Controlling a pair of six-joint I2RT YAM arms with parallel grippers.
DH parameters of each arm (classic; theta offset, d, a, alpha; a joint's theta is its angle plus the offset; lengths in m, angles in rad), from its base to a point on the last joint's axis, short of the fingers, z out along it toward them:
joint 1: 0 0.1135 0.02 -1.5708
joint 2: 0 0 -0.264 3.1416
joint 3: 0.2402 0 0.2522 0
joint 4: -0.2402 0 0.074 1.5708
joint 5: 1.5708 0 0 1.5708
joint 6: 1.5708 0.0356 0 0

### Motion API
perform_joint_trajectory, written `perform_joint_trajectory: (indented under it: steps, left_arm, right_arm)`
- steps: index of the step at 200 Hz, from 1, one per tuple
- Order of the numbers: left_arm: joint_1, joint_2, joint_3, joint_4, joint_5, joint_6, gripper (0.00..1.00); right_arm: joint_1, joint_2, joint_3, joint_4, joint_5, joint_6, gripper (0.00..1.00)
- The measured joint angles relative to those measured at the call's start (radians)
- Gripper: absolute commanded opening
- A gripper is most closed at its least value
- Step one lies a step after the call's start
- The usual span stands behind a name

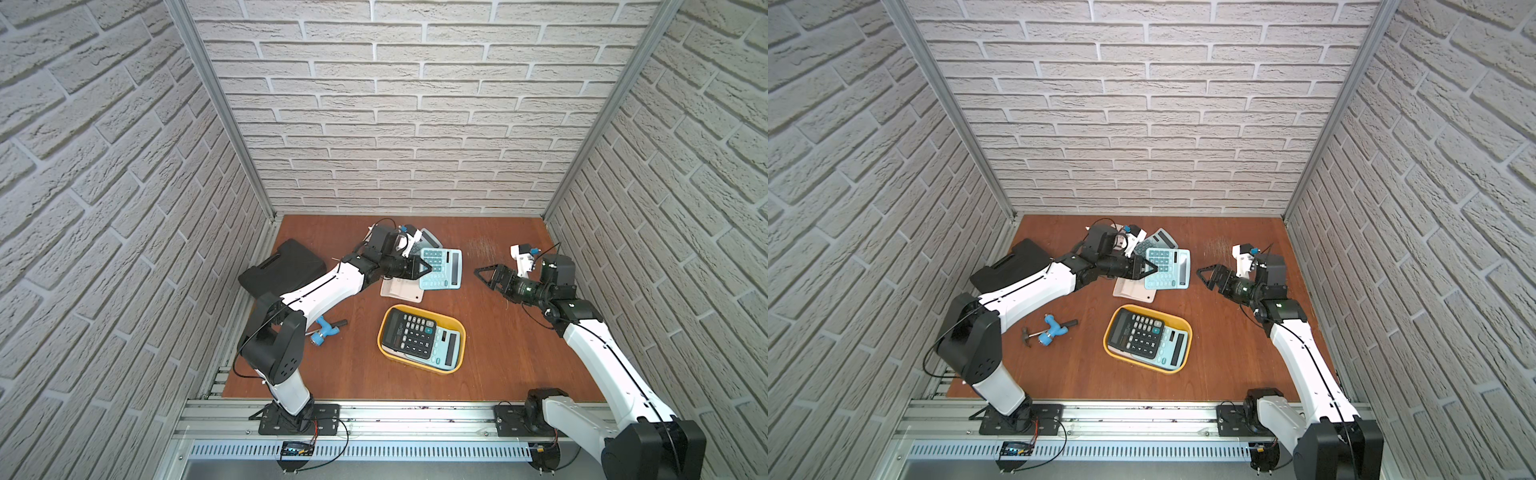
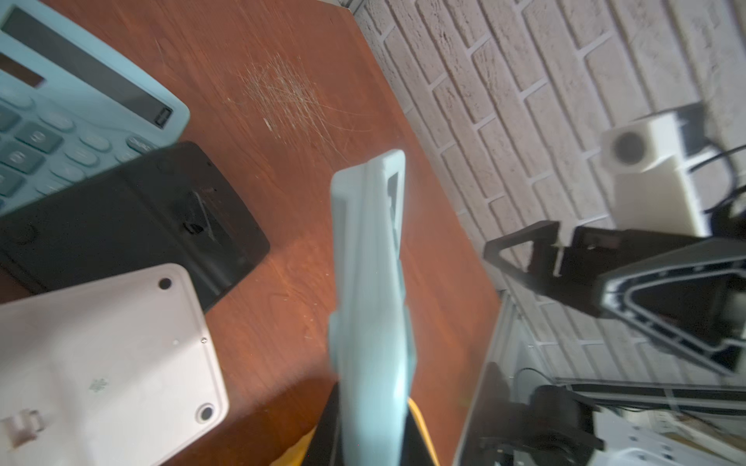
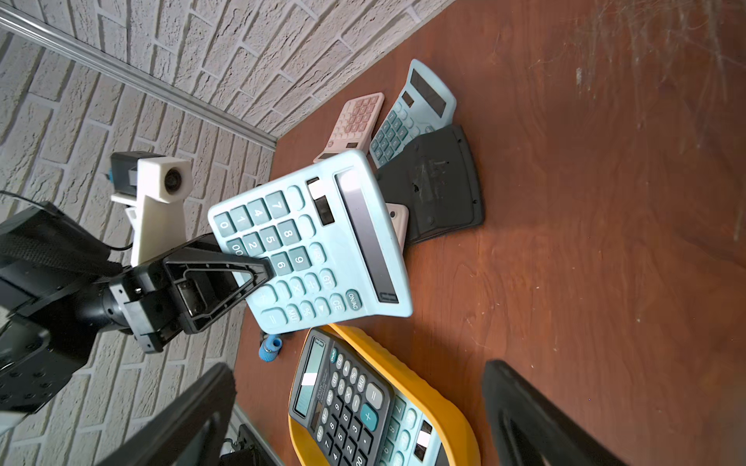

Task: Put the calculator in the storage box
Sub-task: Pick up the calculator from the center of the board.

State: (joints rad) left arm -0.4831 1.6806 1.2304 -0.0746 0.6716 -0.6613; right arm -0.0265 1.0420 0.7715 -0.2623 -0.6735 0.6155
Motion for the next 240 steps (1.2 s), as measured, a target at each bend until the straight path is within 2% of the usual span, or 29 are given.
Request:
perform_joint_trajectory:
  steps: [40,85,123,154,186,209,227,233,240]
  left_arm:
    - [0.033,0.0,-0.056,0.161,0.172,-0.171,0.0]
    - [0.033,-0.003,-0.096,0.246,0.263,-0.259,0.0]
    - [0.033,-0.04,-0.137,0.261,0.291,-0.28,0.0]
    - [0.033,-0.08,-0.149,0.266,0.315,-0.284,0.0]
    - [0.032,-0.09,-0.151,0.269,0.335,-0.283,0.0]
    - [0.027,-0.09,-0.154,0.253,0.343,-0.277,0.0]
    - [0.026,-0.09,-0.154,0.243,0.353,-0.265,0.0]
    - [0.026,-0.09,-0.154,0.237,0.355,-0.26,0.07]
    - [0.026,-0.09,-0.154,0.225,0.356,-0.258,0.2]
  right_arm:
    - [0.0,0.053,-0.026,0.119,-0.142,0.025,0.81]
    - [0.0,0.093,-0.067,0.267,-0.257,0.093,0.67]
    - [0.0,0.107,-0.066,0.294,-0.294,0.109,0.61]
    - [0.002,0.127,-0.066,0.318,-0.32,0.125,0.45]
    - [0.006,0.132,-0.066,0.351,-0.345,0.154,0.34]
    - [0.016,0.132,-0.069,0.386,-0.359,0.183,0.22]
    - [0.03,0.132,-0.079,0.402,-0.357,0.195,0.18]
    - [0.035,0.132,-0.084,0.402,-0.353,0.198,0.15]
    - [0.039,0.13,-0.091,0.405,-0.348,0.197,0.1]
